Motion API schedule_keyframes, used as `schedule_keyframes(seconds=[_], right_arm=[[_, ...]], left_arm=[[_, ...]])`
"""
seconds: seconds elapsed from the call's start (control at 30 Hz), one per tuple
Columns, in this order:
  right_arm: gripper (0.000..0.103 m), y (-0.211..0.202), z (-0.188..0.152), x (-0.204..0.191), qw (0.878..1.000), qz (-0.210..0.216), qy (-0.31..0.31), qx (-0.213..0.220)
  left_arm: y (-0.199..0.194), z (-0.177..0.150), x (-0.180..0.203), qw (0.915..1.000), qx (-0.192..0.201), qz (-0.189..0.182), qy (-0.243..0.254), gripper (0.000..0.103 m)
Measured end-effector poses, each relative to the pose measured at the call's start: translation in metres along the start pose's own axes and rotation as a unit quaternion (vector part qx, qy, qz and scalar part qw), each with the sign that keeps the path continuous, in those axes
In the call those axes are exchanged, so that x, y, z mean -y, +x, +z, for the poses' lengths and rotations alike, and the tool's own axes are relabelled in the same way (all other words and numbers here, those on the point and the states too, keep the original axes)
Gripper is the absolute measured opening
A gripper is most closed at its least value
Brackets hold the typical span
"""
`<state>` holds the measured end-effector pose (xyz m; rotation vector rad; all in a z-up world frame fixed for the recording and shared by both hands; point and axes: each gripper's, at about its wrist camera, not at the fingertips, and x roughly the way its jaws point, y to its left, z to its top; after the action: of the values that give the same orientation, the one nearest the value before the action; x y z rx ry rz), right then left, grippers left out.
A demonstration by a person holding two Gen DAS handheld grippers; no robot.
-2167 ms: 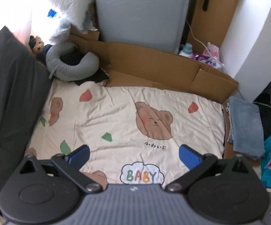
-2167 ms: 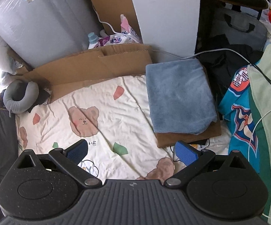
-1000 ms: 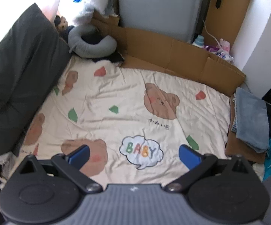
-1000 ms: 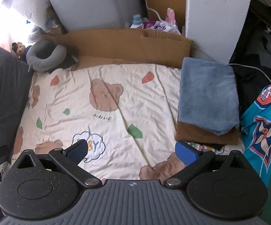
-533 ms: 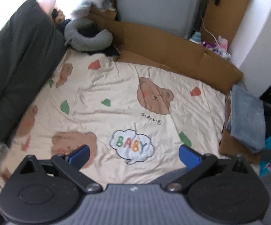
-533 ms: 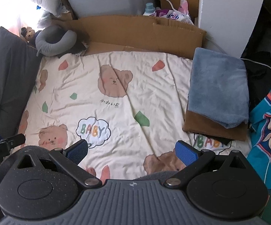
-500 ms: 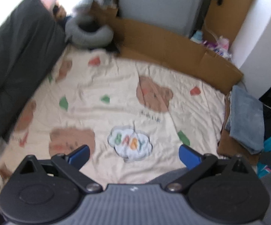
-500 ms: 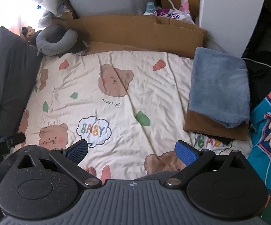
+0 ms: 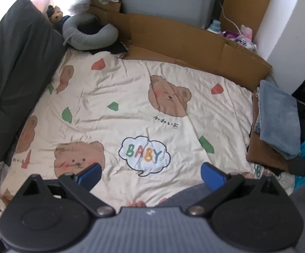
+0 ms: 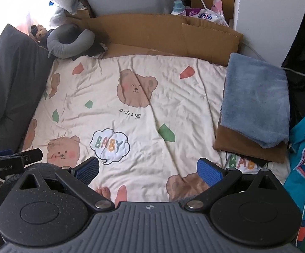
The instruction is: Fold clothes
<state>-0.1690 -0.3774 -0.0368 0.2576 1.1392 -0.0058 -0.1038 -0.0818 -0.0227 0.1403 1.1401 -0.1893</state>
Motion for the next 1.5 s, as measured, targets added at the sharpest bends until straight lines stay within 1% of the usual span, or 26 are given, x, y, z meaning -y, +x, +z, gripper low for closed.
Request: schedule_keyframes(seconds=[0.1, 0.17, 0.27, 0.6, 0.77, 1.07, 1.33, 1.5], right_arm=[[0.100, 0.000, -0.001, 0.001, 1.000, 0.008, 0.002, 0.002], [0.099, 0.000, -0.001, 0.003, 1.000, 0.015, 0.009, 0.002], [0.098, 0.001, 0.000, 0.002, 1.000, 0.013, 0.006, 0.001], [0.097, 0.002, 0.001, -0.002, 1.000, 0.000, 0.003, 0.002], [0.097, 0.003, 0.002, -0.002, 1.000, -0.001, 0.005, 0.003], [0.097, 0.003, 0.001, -0.002, 1.000, -0.003, 0.011, 0.005], [0.097, 0.005, 0.002, -0.002, 1.000, 0.002, 0.008, 0.002], [0.097, 0.002, 0.001, 0.001, 1.000, 0.008, 0.015, 0.008]], left_arm=[[0.000, 0.001, 0.003, 1.0000, 0.000, 0.004, 0.006, 0.101], [0.001, 0.002, 0.004, 1.0000, 0.000, 0.002, 0.008, 0.098], [0.001, 0.002, 0.008, 0.9999, 0.001, -0.001, 0.015, 0.095], [0.002, 0.003, 0.012, 0.9997, 0.004, 0.001, 0.023, 0.095], [-0.002, 0.002, 0.015, 0.9991, 0.018, 0.013, 0.036, 0.094], [-0.003, 0.002, 0.013, 0.9986, 0.025, 0.018, 0.042, 0.093], [-0.001, 0.004, 0.004, 0.9994, 0.019, 0.008, 0.027, 0.093], [0.002, 0.005, 0.000, 0.9997, 0.008, -0.006, 0.021, 0.093]])
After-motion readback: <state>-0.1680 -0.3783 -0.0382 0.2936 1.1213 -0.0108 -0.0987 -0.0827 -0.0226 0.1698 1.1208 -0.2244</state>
